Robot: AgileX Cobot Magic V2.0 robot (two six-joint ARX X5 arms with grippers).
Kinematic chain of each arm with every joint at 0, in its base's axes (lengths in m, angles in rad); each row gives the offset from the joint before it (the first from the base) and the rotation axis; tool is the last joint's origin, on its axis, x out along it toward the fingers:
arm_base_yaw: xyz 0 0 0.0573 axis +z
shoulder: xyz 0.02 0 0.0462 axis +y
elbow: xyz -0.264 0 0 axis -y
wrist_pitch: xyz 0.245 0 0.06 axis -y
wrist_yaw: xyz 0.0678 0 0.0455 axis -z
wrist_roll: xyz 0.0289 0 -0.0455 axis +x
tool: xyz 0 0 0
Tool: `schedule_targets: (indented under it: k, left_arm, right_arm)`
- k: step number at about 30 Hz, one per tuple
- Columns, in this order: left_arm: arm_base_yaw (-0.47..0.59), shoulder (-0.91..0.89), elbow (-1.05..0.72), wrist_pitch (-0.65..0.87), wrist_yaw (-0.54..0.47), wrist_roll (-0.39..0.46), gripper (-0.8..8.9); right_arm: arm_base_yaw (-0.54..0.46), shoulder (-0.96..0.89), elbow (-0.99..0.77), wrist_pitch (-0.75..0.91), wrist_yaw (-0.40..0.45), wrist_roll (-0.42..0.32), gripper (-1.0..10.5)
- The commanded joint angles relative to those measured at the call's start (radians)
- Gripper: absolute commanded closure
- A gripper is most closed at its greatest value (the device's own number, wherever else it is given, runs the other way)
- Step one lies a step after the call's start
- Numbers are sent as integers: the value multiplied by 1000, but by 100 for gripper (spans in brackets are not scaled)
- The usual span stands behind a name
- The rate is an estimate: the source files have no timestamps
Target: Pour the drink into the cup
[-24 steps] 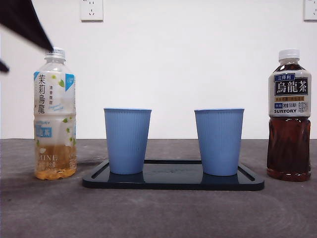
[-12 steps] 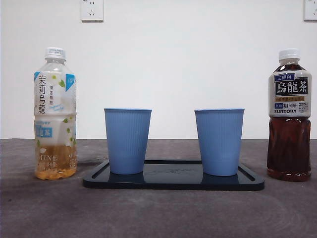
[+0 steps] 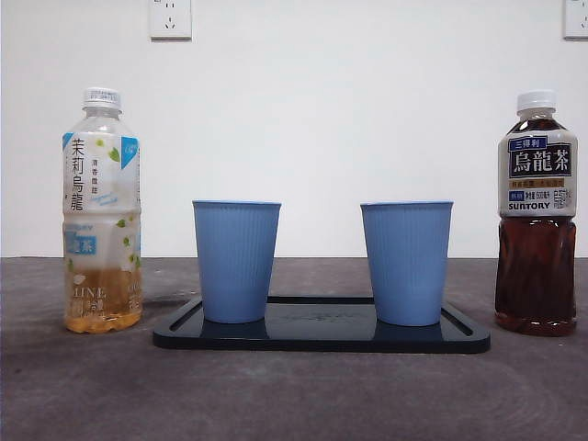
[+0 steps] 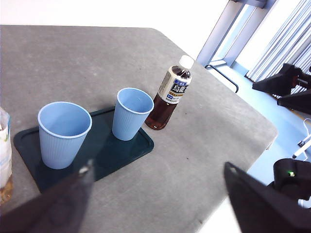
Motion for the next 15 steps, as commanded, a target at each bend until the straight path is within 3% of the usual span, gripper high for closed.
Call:
schedule_targets:
  k: [1, 2, 15]
  left_arm:
    - [-6, 6, 17, 13, 5, 58, 832]
    - [-6, 6, 17, 16, 1, 63, 785]
    - [-6, 4, 17, 19, -2, 63, 790]
  right_arm:
    - [5, 6, 16, 10, -2, -4, 906]
    - [5, 6, 16, 12, -2, -14, 940]
    - [5, 5, 16, 18, -2, -13, 928]
